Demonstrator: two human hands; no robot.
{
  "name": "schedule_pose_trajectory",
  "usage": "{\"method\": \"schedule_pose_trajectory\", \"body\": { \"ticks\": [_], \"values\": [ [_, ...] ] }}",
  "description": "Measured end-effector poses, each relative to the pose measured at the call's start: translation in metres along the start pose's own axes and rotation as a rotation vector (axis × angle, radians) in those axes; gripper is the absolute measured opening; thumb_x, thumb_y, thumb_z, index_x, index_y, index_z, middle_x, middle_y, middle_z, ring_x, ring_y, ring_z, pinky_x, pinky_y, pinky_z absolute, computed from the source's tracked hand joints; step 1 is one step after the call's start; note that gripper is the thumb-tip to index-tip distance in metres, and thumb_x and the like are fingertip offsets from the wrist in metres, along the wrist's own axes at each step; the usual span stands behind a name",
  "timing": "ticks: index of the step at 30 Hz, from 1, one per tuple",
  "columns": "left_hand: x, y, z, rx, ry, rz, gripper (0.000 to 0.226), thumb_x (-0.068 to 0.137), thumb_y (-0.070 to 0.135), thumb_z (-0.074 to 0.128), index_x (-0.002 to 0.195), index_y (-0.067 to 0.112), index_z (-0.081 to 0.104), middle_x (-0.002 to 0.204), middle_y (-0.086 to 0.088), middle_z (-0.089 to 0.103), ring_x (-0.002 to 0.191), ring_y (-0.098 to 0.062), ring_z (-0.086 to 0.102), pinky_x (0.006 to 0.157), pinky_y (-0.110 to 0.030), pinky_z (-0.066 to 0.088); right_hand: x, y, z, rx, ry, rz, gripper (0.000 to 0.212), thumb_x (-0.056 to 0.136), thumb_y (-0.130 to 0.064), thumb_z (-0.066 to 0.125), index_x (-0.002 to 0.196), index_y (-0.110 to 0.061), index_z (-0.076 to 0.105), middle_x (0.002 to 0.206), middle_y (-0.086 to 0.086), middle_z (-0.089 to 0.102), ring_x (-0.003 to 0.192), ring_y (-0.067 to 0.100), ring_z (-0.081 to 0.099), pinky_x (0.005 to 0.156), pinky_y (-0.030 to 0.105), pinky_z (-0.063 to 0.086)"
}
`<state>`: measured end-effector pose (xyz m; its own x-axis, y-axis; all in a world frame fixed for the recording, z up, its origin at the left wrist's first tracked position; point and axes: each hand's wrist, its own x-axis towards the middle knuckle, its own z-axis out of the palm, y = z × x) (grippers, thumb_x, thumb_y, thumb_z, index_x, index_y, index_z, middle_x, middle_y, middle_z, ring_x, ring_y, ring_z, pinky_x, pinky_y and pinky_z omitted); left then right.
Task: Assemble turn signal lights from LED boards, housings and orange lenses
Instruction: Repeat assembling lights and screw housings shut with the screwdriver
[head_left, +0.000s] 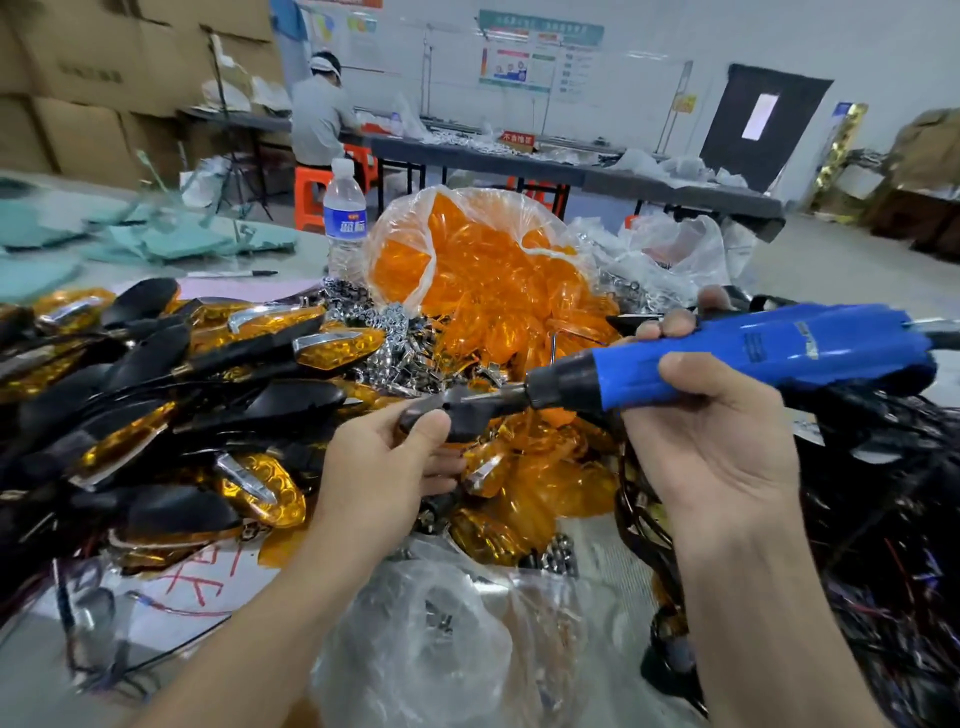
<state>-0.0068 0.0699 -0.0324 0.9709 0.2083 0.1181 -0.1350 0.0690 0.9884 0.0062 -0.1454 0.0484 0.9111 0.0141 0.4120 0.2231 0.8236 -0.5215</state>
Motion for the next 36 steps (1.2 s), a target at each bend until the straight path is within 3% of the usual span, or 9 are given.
{"method": "schedule_pose_trajectory", "body": {
  "ticks": [4, 7, 12, 36],
  "values": [
    [-0.001, -0.008, 0.002, 0.101, 0.002, 0.049, 0.021, 0.103, 0.022, 0.064, 0.099, 0.04, 0.072, 0.083, 0.002, 0.08, 0.078, -0.018, 0.079, 0.065, -0.032, 0.065, 0.003, 0.012, 0.0, -0.103, 0.006, -0.033, 0.058, 0.068, 0.024, 0.047, 0.109, -0.016, 0.052, 0.084, 0.003, 0.055, 0.081, 0.018, 0.058, 0.087, 0.034, 0.054],
    [-0.002, -0.012, 0.002, 0.182, 0.017, 0.09, 0.019, 0.103, 0.025, 0.064, 0.098, 0.043, 0.07, 0.083, 0.007, 0.08, 0.079, -0.013, 0.079, 0.066, -0.032, 0.065, 0.003, 0.012, 0.001, -0.132, -0.059, -0.033, 0.051, 0.069, 0.021, 0.044, 0.103, -0.017, 0.052, 0.084, 0.003, 0.056, 0.081, 0.019, 0.058, 0.094, 0.037, 0.05],
    [-0.001, -0.013, 0.001, 0.229, 0.029, 0.097, 0.02, 0.103, 0.026, 0.062, 0.098, 0.044, 0.069, 0.086, 0.012, 0.08, 0.081, -0.011, 0.079, 0.069, -0.036, 0.066, 0.001, 0.012, 0.002, -0.173, -0.099, -0.028, 0.049, 0.069, 0.022, 0.043, 0.099, -0.015, 0.051, 0.083, 0.004, 0.055, 0.082, 0.02, 0.057, 0.092, 0.038, 0.049],
    [-0.001, -0.01, 0.001, 0.272, 0.094, 0.015, 0.024, 0.101, 0.025, 0.067, 0.088, 0.045, 0.067, 0.074, 0.008, 0.079, 0.072, -0.013, 0.078, 0.073, -0.045, 0.066, -0.007, 0.015, 0.015, -0.377, -0.305, -0.062, 0.048, 0.066, 0.028, 0.044, 0.097, -0.008, 0.048, 0.084, 0.008, 0.055, 0.085, 0.026, 0.055, 0.097, 0.044, 0.049]
  ]
}}
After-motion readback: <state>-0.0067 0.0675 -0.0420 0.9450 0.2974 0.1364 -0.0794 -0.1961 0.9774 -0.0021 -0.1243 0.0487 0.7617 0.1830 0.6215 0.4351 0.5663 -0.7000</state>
